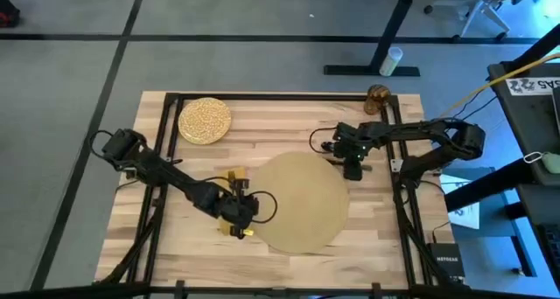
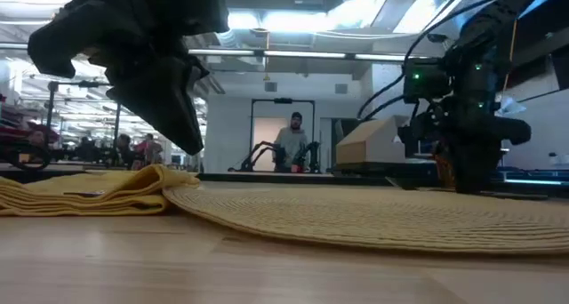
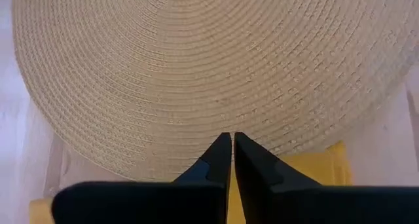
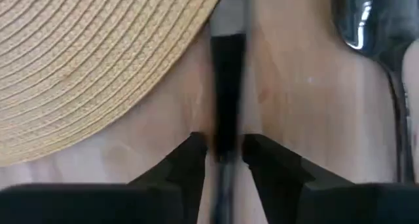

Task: Set table place
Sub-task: Put the black table knife on the right of the yellow placemat

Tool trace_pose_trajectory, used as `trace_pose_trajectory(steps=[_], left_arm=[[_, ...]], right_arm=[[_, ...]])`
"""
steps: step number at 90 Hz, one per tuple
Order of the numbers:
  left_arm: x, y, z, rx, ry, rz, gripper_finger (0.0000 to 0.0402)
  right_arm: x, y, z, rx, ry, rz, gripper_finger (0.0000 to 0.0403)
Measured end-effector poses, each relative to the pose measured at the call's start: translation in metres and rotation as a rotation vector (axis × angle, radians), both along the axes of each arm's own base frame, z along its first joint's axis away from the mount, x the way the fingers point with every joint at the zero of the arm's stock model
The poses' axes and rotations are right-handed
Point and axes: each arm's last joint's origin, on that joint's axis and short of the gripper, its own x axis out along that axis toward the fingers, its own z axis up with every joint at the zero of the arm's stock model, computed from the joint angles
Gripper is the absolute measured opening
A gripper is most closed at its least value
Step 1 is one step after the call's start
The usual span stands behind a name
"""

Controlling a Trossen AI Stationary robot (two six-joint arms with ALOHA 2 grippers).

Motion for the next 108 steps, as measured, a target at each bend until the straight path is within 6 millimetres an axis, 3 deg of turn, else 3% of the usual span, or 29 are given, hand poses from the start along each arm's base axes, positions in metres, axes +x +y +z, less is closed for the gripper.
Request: trace_pose_trajectory(steps=[13,30,41,46,62,87,108], left_arm=[[-0.001,0.001,-0.001,0.002,0.002,0.007,0.0001],[0.000,0.001,-0.001,0.012,-0.004,0.012,0.0001],[-0.001,0.001,-0.001,0.020,-0.006,0.013,0.0001],[0.000,0.001,-0.001,0.021,-0.008,0.013,0.0001],[-0.001,0.001,0.001,0.026,-0.016,0.017,0.0001],[-0.002,0.000,0.003,0.030,-0.022,0.014,0.0001],[0.000,0.004,0.003,0.029,-0.028,0.033,0.0001]], right_arm=[[-0.003,-0.007,0.000,0.007,-0.010,-0.050,0.0016],[-0.002,-0.010,0.001,-0.017,-0.027,-0.072,0.0009],[0.003,-0.014,0.012,-0.091,-0.070,-0.088,0.0001],[0.005,-0.018,0.018,-0.151,-0.087,-0.102,0.0003],[0.008,-0.017,0.037,-0.112,-0.156,-0.096,0.0004],[0.009,-0.012,0.037,-0.083,-0.144,-0.035,0.0001],[0.008,-0.009,0.037,-0.055,-0.138,0.029,0.0022]])
